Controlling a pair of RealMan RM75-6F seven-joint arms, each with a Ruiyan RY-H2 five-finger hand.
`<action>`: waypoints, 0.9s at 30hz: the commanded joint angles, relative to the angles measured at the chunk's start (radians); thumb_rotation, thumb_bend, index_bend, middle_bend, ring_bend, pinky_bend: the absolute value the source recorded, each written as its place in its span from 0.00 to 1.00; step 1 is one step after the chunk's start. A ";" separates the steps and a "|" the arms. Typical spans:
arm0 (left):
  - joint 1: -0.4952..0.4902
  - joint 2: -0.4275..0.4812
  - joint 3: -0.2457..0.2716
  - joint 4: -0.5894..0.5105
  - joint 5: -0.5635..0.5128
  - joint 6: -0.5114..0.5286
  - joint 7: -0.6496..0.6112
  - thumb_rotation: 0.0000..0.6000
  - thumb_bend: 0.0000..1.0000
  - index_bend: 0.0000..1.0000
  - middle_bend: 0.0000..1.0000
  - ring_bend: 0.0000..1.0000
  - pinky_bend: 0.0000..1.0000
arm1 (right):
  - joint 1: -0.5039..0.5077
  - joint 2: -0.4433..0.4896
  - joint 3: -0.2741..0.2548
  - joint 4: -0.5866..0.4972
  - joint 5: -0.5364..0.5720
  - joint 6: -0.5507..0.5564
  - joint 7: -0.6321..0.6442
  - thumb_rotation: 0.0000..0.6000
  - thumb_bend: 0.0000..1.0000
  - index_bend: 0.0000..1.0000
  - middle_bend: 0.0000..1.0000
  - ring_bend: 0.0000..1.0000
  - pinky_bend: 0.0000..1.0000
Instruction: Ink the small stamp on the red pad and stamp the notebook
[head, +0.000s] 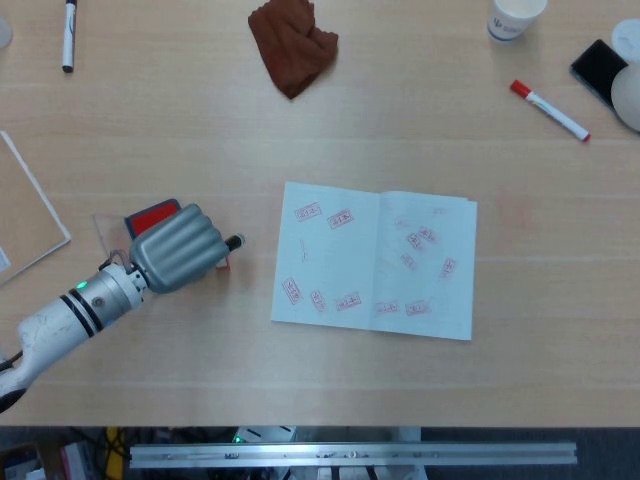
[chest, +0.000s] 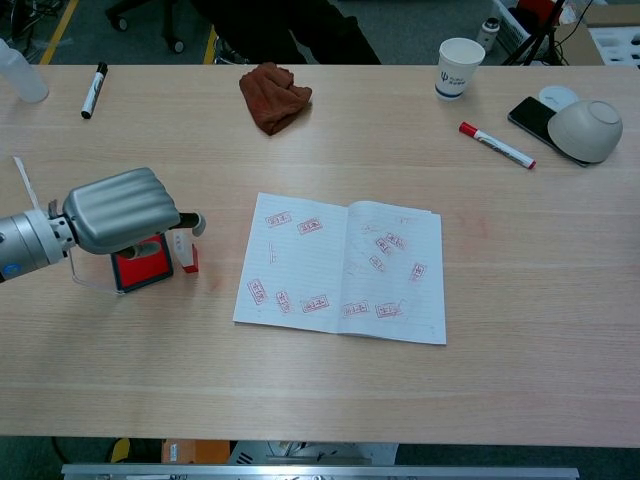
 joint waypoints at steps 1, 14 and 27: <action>-0.002 -0.006 0.005 0.004 -0.008 -0.003 -0.004 1.00 0.26 0.36 0.98 1.00 1.00 | 0.000 0.001 0.000 0.000 0.002 -0.002 0.001 1.00 0.29 0.35 0.33 0.23 0.35; 0.001 -0.030 0.001 -0.002 -0.059 0.002 -0.023 1.00 0.26 0.35 0.98 1.00 1.00 | 0.001 -0.001 0.000 0.010 0.007 -0.006 0.009 1.00 0.29 0.35 0.33 0.23 0.35; -0.001 -0.053 0.006 0.001 -0.090 -0.001 -0.038 1.00 0.26 0.34 0.98 1.00 1.00 | -0.004 0.004 -0.002 0.008 0.007 -0.002 0.012 1.00 0.29 0.35 0.33 0.23 0.35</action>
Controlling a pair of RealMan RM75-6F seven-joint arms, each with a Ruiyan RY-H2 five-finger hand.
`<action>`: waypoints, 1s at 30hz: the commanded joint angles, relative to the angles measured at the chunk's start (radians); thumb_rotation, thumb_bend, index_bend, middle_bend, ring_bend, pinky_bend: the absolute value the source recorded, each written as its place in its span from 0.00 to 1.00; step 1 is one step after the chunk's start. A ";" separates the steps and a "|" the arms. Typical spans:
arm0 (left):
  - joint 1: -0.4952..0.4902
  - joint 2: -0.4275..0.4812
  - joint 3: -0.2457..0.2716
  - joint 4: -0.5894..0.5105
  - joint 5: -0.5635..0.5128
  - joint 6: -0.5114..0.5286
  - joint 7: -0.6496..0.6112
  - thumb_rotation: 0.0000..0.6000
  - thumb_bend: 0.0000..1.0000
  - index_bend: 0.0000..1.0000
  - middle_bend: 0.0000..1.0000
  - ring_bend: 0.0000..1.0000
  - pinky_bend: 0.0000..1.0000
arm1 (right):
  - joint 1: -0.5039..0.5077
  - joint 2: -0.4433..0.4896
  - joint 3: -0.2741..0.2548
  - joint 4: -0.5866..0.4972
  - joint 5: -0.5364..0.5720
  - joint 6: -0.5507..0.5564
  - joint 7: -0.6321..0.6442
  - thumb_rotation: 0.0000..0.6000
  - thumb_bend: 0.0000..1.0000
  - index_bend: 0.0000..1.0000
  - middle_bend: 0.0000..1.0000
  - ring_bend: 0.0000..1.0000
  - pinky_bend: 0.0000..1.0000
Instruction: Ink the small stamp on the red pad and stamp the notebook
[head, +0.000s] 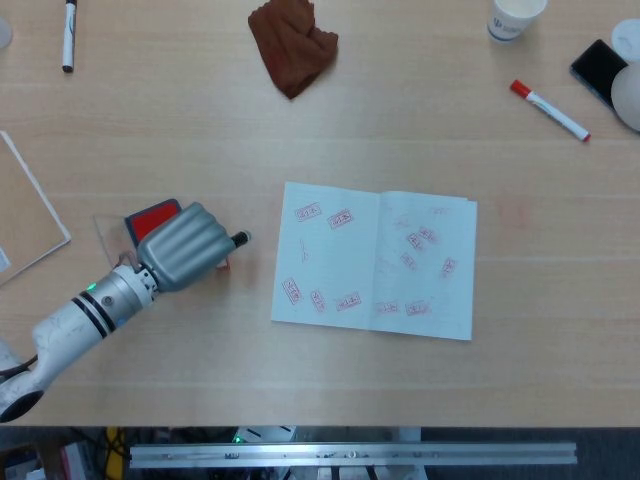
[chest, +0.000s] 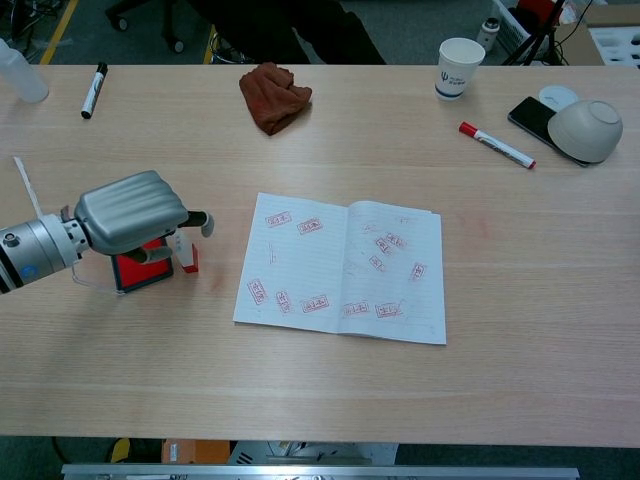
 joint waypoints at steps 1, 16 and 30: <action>-0.002 -0.004 0.000 -0.005 -0.008 -0.006 -0.001 1.00 0.26 0.34 0.98 1.00 1.00 | -0.001 0.000 0.000 0.000 0.000 0.001 0.000 1.00 0.29 0.35 0.33 0.23 0.35; -0.014 -0.029 -0.024 -0.035 -0.065 -0.033 0.018 1.00 0.26 0.34 0.98 1.00 1.00 | -0.013 0.003 -0.003 0.014 0.006 0.010 0.019 1.00 0.29 0.35 0.33 0.23 0.35; -0.011 -0.030 -0.044 -0.073 -0.147 -0.071 0.097 1.00 0.26 0.39 0.98 1.00 1.00 | -0.017 -0.003 -0.004 0.039 0.006 0.009 0.045 1.00 0.29 0.35 0.33 0.23 0.35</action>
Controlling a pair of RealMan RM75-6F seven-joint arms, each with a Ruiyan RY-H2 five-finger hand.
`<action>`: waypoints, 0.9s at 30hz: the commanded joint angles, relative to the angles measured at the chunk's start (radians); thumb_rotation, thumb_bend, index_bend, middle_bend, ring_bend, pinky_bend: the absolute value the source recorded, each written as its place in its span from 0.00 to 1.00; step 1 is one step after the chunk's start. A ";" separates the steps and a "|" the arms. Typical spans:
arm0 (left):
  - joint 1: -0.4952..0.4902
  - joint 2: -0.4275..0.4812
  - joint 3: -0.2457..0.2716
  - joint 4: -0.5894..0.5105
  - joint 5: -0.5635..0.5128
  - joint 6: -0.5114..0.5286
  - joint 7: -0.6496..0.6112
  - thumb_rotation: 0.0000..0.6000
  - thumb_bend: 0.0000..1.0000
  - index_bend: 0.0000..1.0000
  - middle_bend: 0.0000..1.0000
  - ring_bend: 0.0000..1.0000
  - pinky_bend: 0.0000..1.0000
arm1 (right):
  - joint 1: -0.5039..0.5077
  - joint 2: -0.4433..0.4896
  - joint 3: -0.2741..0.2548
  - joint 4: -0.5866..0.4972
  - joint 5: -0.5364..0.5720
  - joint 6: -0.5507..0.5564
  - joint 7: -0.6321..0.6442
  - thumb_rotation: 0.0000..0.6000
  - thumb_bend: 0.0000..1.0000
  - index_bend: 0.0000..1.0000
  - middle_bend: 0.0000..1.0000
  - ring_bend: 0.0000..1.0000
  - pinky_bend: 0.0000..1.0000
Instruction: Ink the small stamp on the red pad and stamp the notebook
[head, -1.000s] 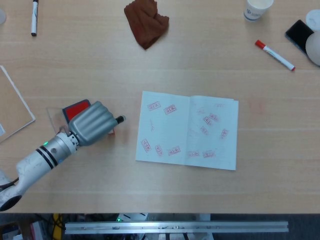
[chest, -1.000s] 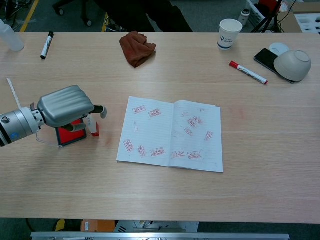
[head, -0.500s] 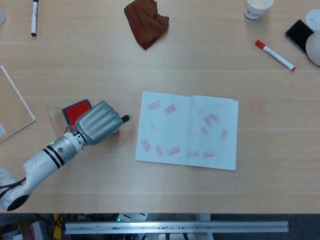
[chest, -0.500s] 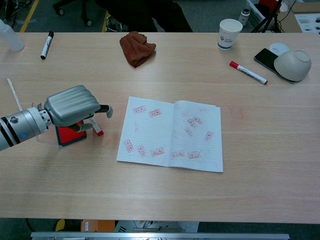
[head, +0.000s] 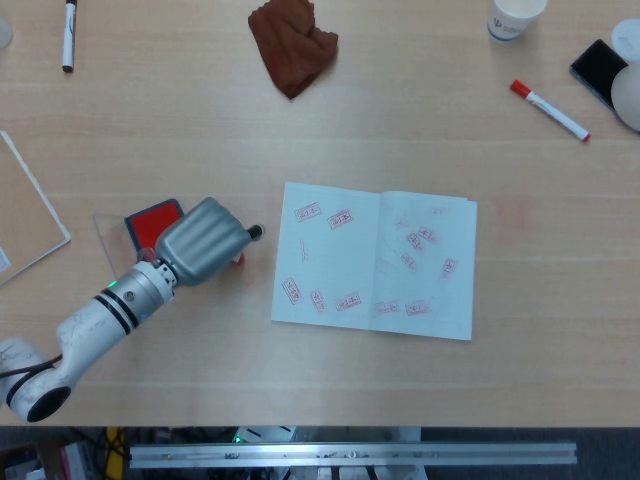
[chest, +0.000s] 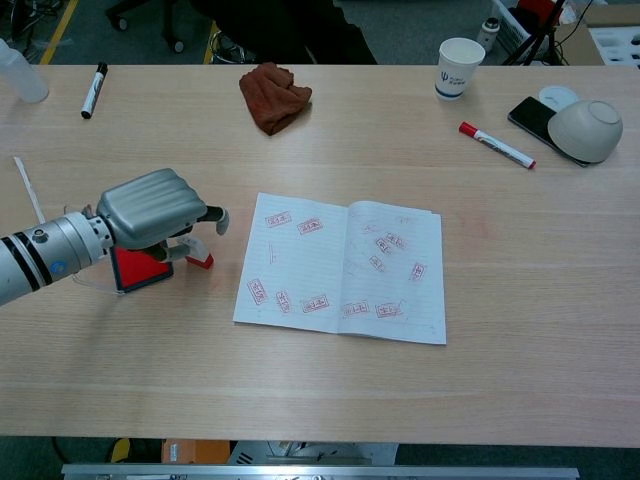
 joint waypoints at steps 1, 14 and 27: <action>0.007 0.001 -0.001 -0.007 -0.018 -0.004 0.019 1.00 0.26 0.40 0.98 1.00 1.00 | 0.001 -0.001 0.000 0.002 -0.002 0.000 0.002 1.00 0.29 0.35 0.33 0.23 0.35; 0.024 0.001 -0.007 -0.035 -0.077 -0.011 0.093 1.00 0.26 0.46 0.98 1.00 1.00 | 0.002 0.001 0.000 0.005 -0.006 -0.002 0.007 1.00 0.29 0.35 0.33 0.23 0.35; 0.045 0.004 -0.009 -0.066 -0.140 -0.012 0.167 1.00 0.26 0.46 0.98 1.00 1.00 | 0.004 0.001 0.000 0.006 -0.008 -0.004 0.009 1.00 0.29 0.35 0.33 0.23 0.35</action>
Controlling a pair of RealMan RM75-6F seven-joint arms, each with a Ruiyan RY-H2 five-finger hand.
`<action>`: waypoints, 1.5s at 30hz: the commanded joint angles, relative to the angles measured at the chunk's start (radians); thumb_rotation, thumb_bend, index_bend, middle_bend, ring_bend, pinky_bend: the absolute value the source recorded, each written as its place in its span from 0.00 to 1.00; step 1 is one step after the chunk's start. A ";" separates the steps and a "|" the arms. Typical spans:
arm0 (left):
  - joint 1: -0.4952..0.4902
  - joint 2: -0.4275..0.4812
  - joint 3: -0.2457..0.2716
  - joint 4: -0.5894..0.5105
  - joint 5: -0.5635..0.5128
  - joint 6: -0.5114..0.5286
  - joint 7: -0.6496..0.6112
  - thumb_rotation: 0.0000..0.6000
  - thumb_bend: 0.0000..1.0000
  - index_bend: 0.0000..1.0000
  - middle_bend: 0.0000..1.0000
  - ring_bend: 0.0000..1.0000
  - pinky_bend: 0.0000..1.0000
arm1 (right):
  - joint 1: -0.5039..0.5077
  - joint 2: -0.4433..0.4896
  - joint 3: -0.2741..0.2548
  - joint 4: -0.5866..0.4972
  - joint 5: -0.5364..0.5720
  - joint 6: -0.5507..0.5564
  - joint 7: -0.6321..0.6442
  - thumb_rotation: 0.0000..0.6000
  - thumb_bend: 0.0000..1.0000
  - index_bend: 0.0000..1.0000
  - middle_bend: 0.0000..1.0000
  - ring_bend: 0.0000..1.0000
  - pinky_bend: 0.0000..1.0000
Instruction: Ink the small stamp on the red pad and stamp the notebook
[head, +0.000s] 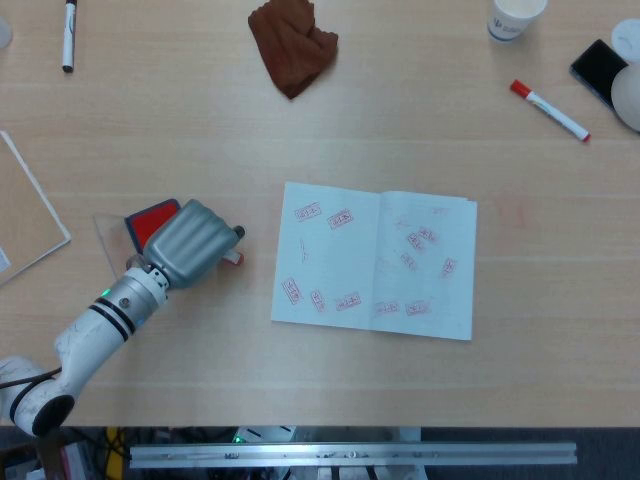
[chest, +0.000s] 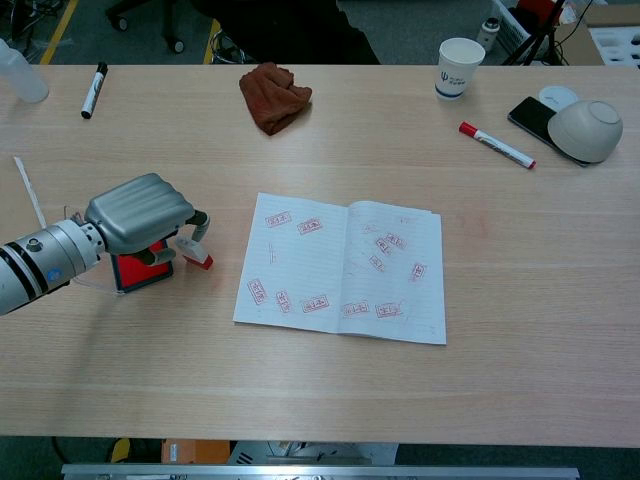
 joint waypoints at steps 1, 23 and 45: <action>0.005 0.002 0.003 -0.008 -0.008 0.001 0.011 1.00 0.26 0.46 0.98 1.00 1.00 | 0.000 0.000 0.000 0.000 0.000 0.000 0.000 1.00 0.29 0.35 0.33 0.23 0.35; 0.005 -0.019 -0.003 -0.028 -0.032 0.005 0.041 1.00 0.26 0.48 0.98 1.00 1.00 | -0.004 0.004 -0.002 0.007 0.001 0.001 0.010 1.00 0.29 0.35 0.33 0.23 0.35; 0.007 -0.046 -0.013 -0.034 -0.065 0.017 0.086 1.00 0.26 0.48 0.98 1.00 1.00 | -0.008 0.004 -0.003 0.019 0.001 0.003 0.024 1.00 0.29 0.35 0.33 0.23 0.35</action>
